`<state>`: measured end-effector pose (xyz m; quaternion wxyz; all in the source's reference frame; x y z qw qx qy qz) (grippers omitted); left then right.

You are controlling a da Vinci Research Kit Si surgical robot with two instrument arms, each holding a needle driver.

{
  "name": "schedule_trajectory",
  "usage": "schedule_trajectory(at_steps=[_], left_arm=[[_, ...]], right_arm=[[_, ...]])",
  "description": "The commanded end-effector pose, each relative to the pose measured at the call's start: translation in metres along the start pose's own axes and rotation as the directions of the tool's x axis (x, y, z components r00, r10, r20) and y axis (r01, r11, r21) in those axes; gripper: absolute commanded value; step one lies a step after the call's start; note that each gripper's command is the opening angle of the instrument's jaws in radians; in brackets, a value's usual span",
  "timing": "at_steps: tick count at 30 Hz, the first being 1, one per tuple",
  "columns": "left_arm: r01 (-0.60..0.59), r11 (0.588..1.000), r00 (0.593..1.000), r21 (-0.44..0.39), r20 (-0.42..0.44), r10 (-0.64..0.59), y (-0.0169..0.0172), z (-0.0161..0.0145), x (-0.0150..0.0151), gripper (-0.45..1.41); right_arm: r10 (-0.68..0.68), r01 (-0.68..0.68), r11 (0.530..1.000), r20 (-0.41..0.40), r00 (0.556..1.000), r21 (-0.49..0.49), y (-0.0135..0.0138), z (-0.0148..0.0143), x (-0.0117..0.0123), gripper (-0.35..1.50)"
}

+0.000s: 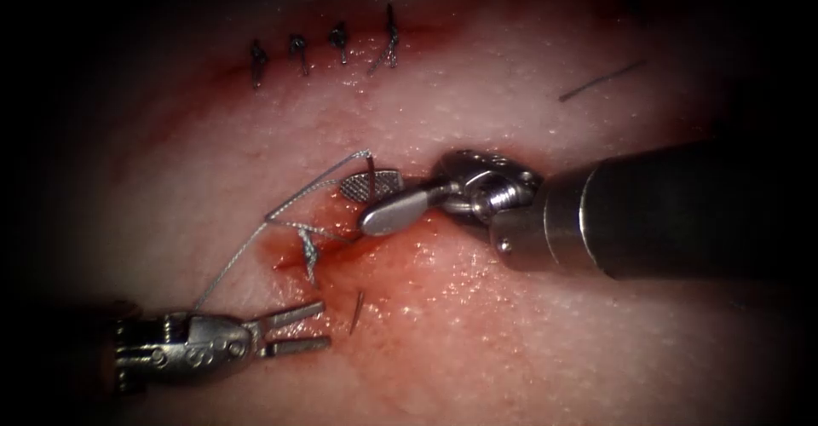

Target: Wound Closure

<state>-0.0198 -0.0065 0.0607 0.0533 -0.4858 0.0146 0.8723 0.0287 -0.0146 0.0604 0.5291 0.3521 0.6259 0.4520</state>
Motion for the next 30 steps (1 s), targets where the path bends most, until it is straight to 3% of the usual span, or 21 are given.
schedule_trajectory(at_steps=[1,2,3,5,7,14,18,25,26,28,30], left_arm=[[-0.013,1.0,1.0,0.007,-0.01,0.013,0.0007,0.001,-0.0002,0.46],[-0.027,0.999,0.999,0.02,-0.022,0.027,0.0007,0.0012,-0.0002,0.54],[-0.052,0.997,0.997,0.059,-0.057,0.055,0.0005,0.0018,0.0001,0.42],[-0.076,0.994,0.994,0.074,-0.072,0.082,0.0004,0.0025,0.0004,0.42],[-0.088,0.993,0.993,0.077,-0.077,0.094,0.0003,0.0029,0.0007,0.56],[-0.116,0.988,0.988,0.101,-0.091,0.125,-0.0011,0.0028,0.0011,0.68],[-0.145,0.985,0.985,0.098,-0.085,0.153,-0.0019,0.0034,0.0011,0.42],[-0.204,0.977,0.969,0.059,-0.13,0.21,-0.0024,0.0042,0.0013,0.37],[-0.211,0.976,0.966,0.048,-0.144,0.216,-0.0026,0.0043,0.0012,0.26],[-0.167,0.986,0.971,0.017,-0.172,0.167,-0.0029,0.0041,0.001,-0.45],[-0.027,0.999,0.979,-0.031,-0.201,0.02,-0.0029,0.0038,0.0009,-0.45]], right_arm=[[-0.035,0.034,0.999,-0.021,0.999,-0.03,0.0009,-0.0002,0.0003,1.48],[-0.051,0.049,0.998,-0.031,0.998,-0.046,0.0009,-0.0005,0.0007,1.48],[-0.051,0.049,0.997,-0.041,0.998,-0.063,0.0005,-0.0014,0.0021,1.48],[-0.048,0.045,0.997,-0.038,0.998,-0.06,0.0003,-0.0021,0.0027,1.41],[-0.047,0.045,0.997,-0.035,0.998,-0.057,0.0003,-0.0025,0.0028,1.36],[-0.059,0.057,0.997,-0.033,0.998,-0.047,0.0007,-0.0024,0.0017,1.31],[-0.081,0.08,0.996,-0.024,0.996,-0.041,0.001,-0.0016,0.0002,1.29],[-0.07,0.07,0.997,-0.02,0.997,-0.034,0.0009,-0.0017,0.0001,1.24],[-0.07,0.069,0.997,-0.019,0.997,-0.032,0.001,-0.0019,0.0002,1.24],[-0.061,0.06,0.997,-0.022,0.998,-0.04,0.001,-0.0025,0.0005,1.23],[-0.064,0.063,0.997,-0.026,0.998,-0.047,0.0009,-0.0029,0.0007,1.19]])
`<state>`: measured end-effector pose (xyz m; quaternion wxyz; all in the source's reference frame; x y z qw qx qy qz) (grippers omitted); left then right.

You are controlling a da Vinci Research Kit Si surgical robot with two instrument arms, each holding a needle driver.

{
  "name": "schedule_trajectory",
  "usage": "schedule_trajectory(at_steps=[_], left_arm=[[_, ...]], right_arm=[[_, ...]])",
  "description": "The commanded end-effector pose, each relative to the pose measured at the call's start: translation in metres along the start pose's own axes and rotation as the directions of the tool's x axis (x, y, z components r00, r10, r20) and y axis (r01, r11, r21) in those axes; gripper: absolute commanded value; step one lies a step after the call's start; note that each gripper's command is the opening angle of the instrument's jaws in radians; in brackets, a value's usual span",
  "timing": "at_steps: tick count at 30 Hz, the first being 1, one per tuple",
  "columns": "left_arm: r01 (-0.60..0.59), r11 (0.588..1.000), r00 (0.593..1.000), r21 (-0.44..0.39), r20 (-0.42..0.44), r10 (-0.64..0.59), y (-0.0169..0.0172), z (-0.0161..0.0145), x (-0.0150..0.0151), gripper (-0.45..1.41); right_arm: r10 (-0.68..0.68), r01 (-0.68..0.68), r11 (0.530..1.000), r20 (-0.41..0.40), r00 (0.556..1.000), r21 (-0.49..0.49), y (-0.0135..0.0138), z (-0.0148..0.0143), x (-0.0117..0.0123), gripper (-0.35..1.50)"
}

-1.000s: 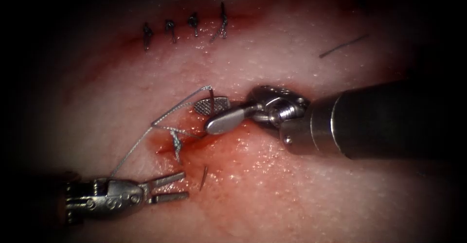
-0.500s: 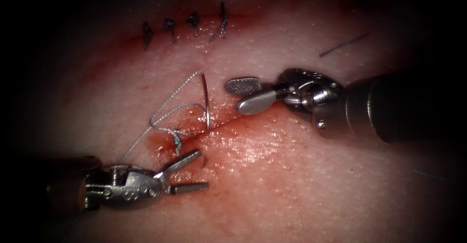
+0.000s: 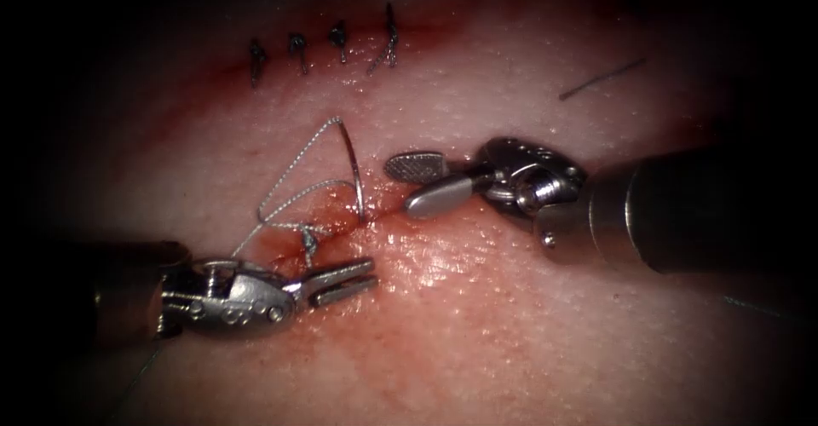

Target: Wound Closure

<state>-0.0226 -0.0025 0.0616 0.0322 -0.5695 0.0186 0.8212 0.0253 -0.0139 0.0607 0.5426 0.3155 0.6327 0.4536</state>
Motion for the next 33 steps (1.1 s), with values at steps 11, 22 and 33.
schedule_trajectory(at_steps=[11,22,33], left_arm=[[0.428,0.867,0.877,-0.256,-0.115,-0.467,0.0021,-0.0004,0.0023,-0.45],[0.794,0.503,0.518,-0.342,-0.054,-0.854,0.0021,-0.0018,0.0084,-0.45],[0.862,0.253,0.271,-0.439,-0.021,-0.962,0.0025,-0.0037,0.01,-0.45]], right_arm=[[-0.581,0.586,0.81,0.155,0.799,0.023,-0.0009,-0.0014,0.0016,1.11],[-0.672,0.677,0.731,0.264,0.692,0.085,-0.0073,-0.0001,-0.0006,1.36],[-0.755,0.725,0.653,0.249,0.606,0.218,-0.0094,0.0018,-0.0025,1.14]])
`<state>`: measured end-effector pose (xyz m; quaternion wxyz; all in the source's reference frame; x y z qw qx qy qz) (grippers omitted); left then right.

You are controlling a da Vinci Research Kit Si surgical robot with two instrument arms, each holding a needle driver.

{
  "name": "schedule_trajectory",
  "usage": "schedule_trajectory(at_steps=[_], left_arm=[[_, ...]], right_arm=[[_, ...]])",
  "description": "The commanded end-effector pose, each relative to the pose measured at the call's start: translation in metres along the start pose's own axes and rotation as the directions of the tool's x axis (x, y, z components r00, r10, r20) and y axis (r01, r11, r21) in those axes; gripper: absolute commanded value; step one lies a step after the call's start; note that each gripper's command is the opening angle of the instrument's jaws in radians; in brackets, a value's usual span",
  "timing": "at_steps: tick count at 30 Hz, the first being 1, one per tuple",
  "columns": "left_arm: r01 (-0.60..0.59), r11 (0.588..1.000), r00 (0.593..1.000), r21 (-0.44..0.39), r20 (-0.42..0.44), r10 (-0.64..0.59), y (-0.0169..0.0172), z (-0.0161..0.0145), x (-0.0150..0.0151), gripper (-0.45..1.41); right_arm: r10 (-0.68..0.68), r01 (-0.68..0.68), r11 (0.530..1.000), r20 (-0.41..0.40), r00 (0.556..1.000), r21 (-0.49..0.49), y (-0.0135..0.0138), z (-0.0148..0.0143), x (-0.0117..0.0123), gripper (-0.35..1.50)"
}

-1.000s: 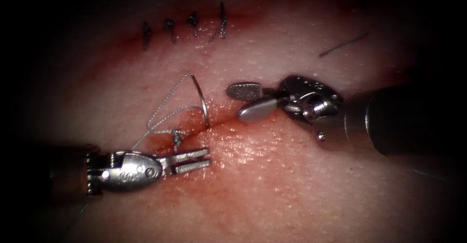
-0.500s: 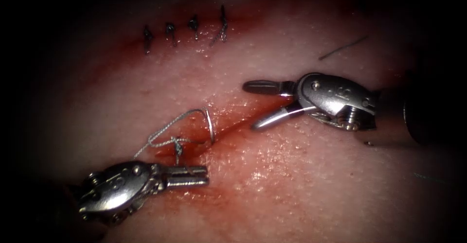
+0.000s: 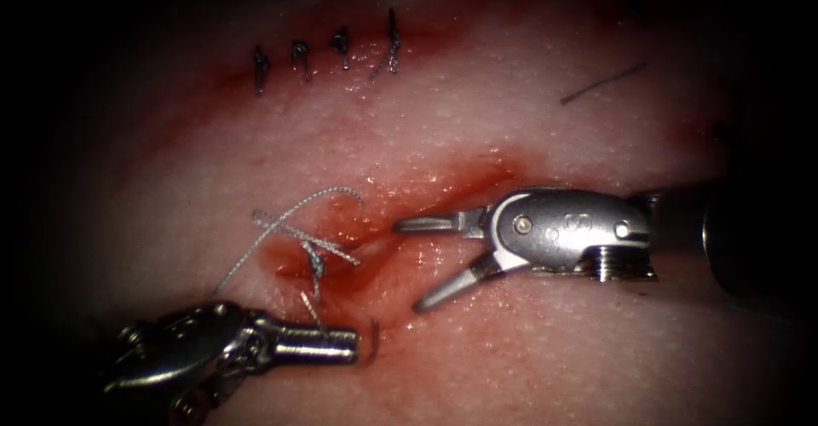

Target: Wound Closure

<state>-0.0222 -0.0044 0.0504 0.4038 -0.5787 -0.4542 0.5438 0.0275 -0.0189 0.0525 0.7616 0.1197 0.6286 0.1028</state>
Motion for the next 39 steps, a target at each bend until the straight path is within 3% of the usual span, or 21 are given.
schedule_trajectory(at_steps=[1,3,7,13,14,17,21,22,24,28,32,39], left_arm=[[0.031,0.999,0.999,-0.034,-0.007,-0.031,0.0001,0.0004,-0.0008,-0.45],[0.057,0.994,0.998,-0.094,-0.033,-0.061,0.0012,0.0003,-0.001,-0.45],[0.07,0.988,0.997,-0.139,-0.027,-0.074,0.0034,0.0002,-0.0012,-0.45],[-0.049,0.987,0.998,-0.151,-0.038,0.044,0.0088,-0.0015,-0.0003,-0.45],[-0.079,0.986,0.996,-0.145,-0.045,0.073,0.0105,-0.0023,0.0003,-0.45],[-0.114,0.984,0.993,-0.139,-0.044,0.109,0.0129,-0.003,0.0012,-0.45],[-0.159,0.978,0.987,-0.132,-0.053,0.153,0.015,-0.0033,0.0019,-0.45],[-0.173,0.976,0.984,-0.13,-0.056,0.167,0.0156,-0.0031,0.002,-0.45],[-0.188,0.974,0.982,-0.126,-0.056,0.183,0.0161,-0.0029,0.0019,-0.45],[-0.211,0.97,0.977,-0.122,-0.059,0.205,0.0165,-0.0025,0.0019,-0.45],[-0.237,0.965,0.971,-0.109,-0.064,0.231,0.0165,-0.0024,0.0022,-0.45],[-0.34,0.94,0.937,0.02,-0.074,0.341,0.0166,-0.0033,0.003,-0.45]], right_arm=[[-0.028,0.028,1.0,-0.009,1.0,0.005,-0.0005,0.0012,-0.0004,1.11],[-0.071,0.071,0.997,-0.001,0.997,0.008,-0.0009,0.0016,-0.0003,1.11],[-0.093,0.093,0.995,0.005,0.996,0.032,-0.0017,0.0023,-0.0002,1.09],[-0.158,0.156,0.985,0.026,0.987,0.069,-0.0023,0.0037,-0.0011,0.8],[-0.162,0.159,0.985,0.033,0.986,0.069,-0.0022,0.0038,-0.0015,0.63],[-0.165,0.163,0.986,0.046,0.985,0.043,-0.0018,0.0042,-0.0019,0.58],[-0.168,0.169,0.986,0.069,0.983,-0.001,-0.0011,0.005,-0.0026,0.37],[-0.176,0.177,0.984,0.075,0.982,-0.01,-0.0009,0.0055,-0.0035,0.23],[-0.156,0.158,0.987,0.083,0.984,-0.013,-0.0011,0.0058,-0.0047,0.08],[-0.143,0.143,0.99,0.125,0.982,0.003,-0.0013,0.006,-0.0064,-0.01],[-0.133,0.131,0.991,0.122,0.984,0.024,-0.0016,0.0061,-0.007,-0.35],[-0.068,0.064,0.998,0.156,0.985,0.028,-0.002,0.0044,-0.0068,-0.35]])
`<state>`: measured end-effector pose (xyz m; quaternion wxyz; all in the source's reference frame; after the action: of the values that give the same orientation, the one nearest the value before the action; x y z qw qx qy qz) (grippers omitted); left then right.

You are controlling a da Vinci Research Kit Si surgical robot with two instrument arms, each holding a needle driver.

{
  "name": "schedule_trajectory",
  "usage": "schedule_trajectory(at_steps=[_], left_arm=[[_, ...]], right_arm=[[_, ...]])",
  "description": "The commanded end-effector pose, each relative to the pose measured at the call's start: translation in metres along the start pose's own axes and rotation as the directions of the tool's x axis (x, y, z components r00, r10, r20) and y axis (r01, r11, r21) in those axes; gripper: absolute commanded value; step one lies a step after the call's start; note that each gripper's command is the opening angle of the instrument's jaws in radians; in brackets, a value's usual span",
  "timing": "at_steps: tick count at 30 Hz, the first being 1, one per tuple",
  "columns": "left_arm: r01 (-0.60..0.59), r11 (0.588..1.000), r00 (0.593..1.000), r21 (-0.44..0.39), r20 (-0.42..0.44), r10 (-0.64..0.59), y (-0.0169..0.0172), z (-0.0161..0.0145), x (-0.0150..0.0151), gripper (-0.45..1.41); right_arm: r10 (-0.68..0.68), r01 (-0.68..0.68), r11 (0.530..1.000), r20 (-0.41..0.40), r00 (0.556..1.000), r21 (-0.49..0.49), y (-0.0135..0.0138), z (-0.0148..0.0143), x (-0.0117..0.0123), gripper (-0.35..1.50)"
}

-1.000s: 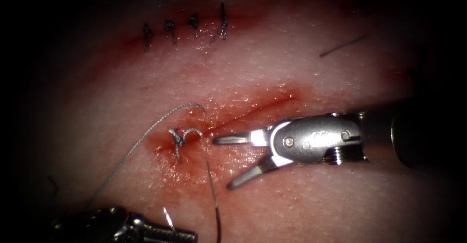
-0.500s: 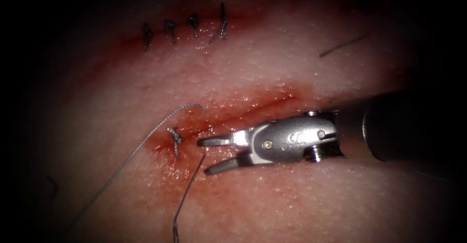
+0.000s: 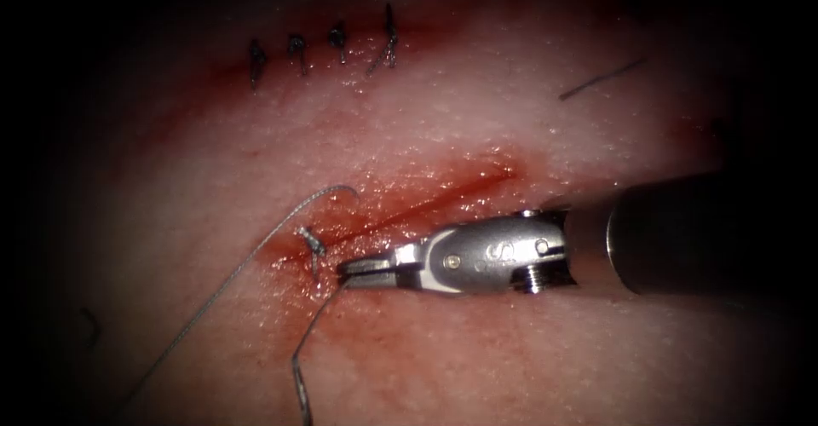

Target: Wound Closure

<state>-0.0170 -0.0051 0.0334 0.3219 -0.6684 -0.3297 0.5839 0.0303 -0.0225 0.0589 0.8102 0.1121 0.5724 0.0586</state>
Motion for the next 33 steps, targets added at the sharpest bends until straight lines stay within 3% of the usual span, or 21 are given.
schedule_trajectory(at_steps=[1,8,15,19,22,23,24,25,26,29,33], left_arm=[[-0.016,0.999,1.0,0.035,0.002,0.016,-0.0001,0.0002,-0.0007,-0.45],[-0.138,0.965,0.99,0.225,0.038,0.133,-0.0003,-0.0012,-0.0018,-0.45],[-0.26,0.886,0.965,0.384,0.067,0.255,-0.0004,-0.0009,-0.0036,-0.45],[-0.271,0.875,0.96,0.401,0.052,0.274,0.0003,-0.0003,-0.0037,-0.45],[-0.274,0.873,0.96,0.404,0.055,0.275,0.001,-0.0002,-0.0035,-0.45],[-0.282,0.872,0.958,0.4,0.06,0.282,0.0013,-0.0005,-0.0032,-0.45],[-0.284,0.869,0.957,0.405,0.064,0.283,0.0013,-0.0008,-0.0029,-0.45],[-0.293,0.863,0.954,0.412,0.073,0.289,0.0014,-0.0012,-0.0027,-0.45],[-0.295,0.856,0.954,0.424,0.08,0.289,0.0013,-0.0018,-0.0024,-0.45],[-0.296,0.843,0.954,0.448,0.095,0.284,0.0012,-0.0035,-0.0017,-0.45],[-0.3,0.826,0.953,0.477,0.114,0.281,0.0008,-0.0054,-0.0011,-0.45]], right_arm=[[0.02,-0.02,1.0,0.002,1.0,0.003,-0.0006,0.0,-0.0002,-0.35],[0.061,-0.061,0.997,-0.002,0.998,0.045,-0.0028,-0.0011,0.002,-0.35],[0.075,-0.074,0.992,-0.008,0.997,0.106,-0.009,-0.0014,0.0072,-0.35],[0.084,-0.082,0.99,-0.012,0.996,0.114,-0.0108,-0.0012,0.0097,-0.35],[0.093,-0.091,0.991,-0.024,0.995,0.095,-0.0102,-0.0012,0.0106,-0.35],[0.065,-0.064,0.997,-0.028,0.997,0.044,-0.0089,-0.0012,0.0106,-0.18],[0.052,-0.052,0.999,-0.02,0.998,0.014,-0.0082,-0.0013,0.0105,0.46],[0.051,-0.051,0.999,-0.013,0.999,-0.016,-0.0076,-0.0014,0.0103,0.83],[0.04,-0.04,0.998,-0.005,0.999,-0.048,-0.0068,-0.0015,0.01,1.08],[0.027,-0.028,0.995,-0.007,1.0,-0.094,-0.0051,-0.002,0.009,1.2],[0.014,-0.013,0.989,0.008,1.0,-0.148,-0.0031,-0.002,0.0077,1.21]])
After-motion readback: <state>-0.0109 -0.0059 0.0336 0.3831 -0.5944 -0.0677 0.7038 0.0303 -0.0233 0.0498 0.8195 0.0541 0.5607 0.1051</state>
